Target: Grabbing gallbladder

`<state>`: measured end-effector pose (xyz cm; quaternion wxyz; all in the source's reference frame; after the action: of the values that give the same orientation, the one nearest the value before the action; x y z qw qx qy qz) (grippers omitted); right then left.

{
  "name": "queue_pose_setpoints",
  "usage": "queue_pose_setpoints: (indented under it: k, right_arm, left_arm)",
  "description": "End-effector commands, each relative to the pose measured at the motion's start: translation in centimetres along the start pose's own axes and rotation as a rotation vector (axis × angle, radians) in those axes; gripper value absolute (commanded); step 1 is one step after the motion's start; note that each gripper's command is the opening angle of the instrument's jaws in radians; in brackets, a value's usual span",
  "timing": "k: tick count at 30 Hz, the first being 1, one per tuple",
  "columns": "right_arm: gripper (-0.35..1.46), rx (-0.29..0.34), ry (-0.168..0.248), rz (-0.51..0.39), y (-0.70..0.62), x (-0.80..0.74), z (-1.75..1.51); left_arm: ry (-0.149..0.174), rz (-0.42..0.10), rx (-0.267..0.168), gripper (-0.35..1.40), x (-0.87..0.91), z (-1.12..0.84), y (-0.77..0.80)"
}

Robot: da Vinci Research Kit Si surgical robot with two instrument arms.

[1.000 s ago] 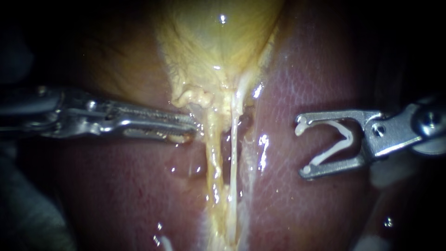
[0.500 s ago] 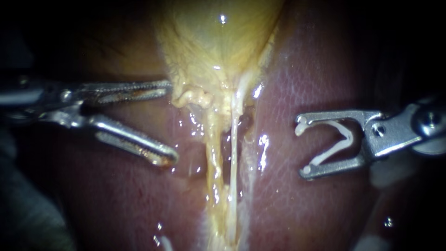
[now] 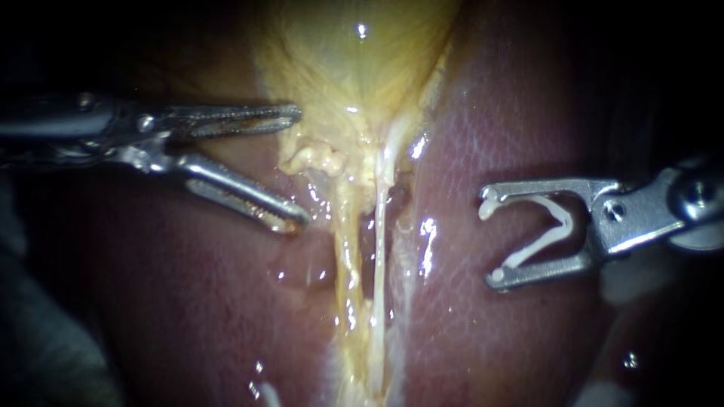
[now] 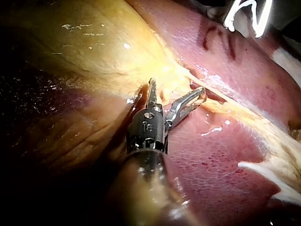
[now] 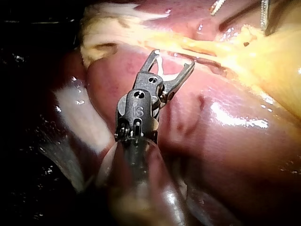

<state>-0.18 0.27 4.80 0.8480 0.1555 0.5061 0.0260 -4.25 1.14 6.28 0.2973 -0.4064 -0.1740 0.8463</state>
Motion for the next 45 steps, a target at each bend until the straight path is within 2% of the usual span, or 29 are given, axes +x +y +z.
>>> queue_pose_setpoints:
  k: [1, 8, 19, 28, 30, 33, 37, 42, 45]
  right_arm:
    - [0.48, 0.0, 0.0, 0.0, 0.0, 0.0, 0.0]
    - [0.48, 0.0, 0.0, 0.0, 0.0, 0.0, 0.0]
    - [0.48, 0.0, 0.0, 0.0, 0.0, 0.0, 0.0]
    - [0.48, 0.0, 0.0, 0.0, 0.0, 0.0, 0.0]
    - [0.48, 0.0, 0.0, 0.0, 0.0, 0.0, 0.0]
    - [0.48, 0.0, 0.0, 0.0, 0.0, 0.0, 0.0]
    - [0.48, 0.0, 0.0, 0.0, 0.0, 0.0, 0.0]
    - [0.48, 0.0, 0.0, 0.0, 0.0, 0.0, 0.0]
    - [0.48, 0.0, 0.0, 0.0, 0.0, 0.0, 0.0]
  left_arm:
    - [0.001, 0.003, 0.004, 0.69, -0.03, 0.03, -0.03]
    - [0.001, 0.012, 0.003, 0.57, -0.18, 0.24, -0.13]
    - [0.001, -0.002, 0.003, 0.27, -0.14, 0.32, -0.16]
    - [0.001, -0.018, -0.003, 0.24, -0.14, 0.32, -0.27]
    - [0.0, -0.017, -0.005, 0.15, -0.15, 0.31, -0.3]
    - [0.0, -0.028, -0.007, -0.06, -0.16, 0.28, -0.33]
    - [-0.005, -0.06, -0.007, -0.35, -0.12, 0.24, -0.31]
    - [-0.017, -0.107, -0.005, -0.35, -0.06, 0.19, -0.21]
    - [-0.02, -0.116, -0.005, -0.35, 0.0, 0.15, -0.16]
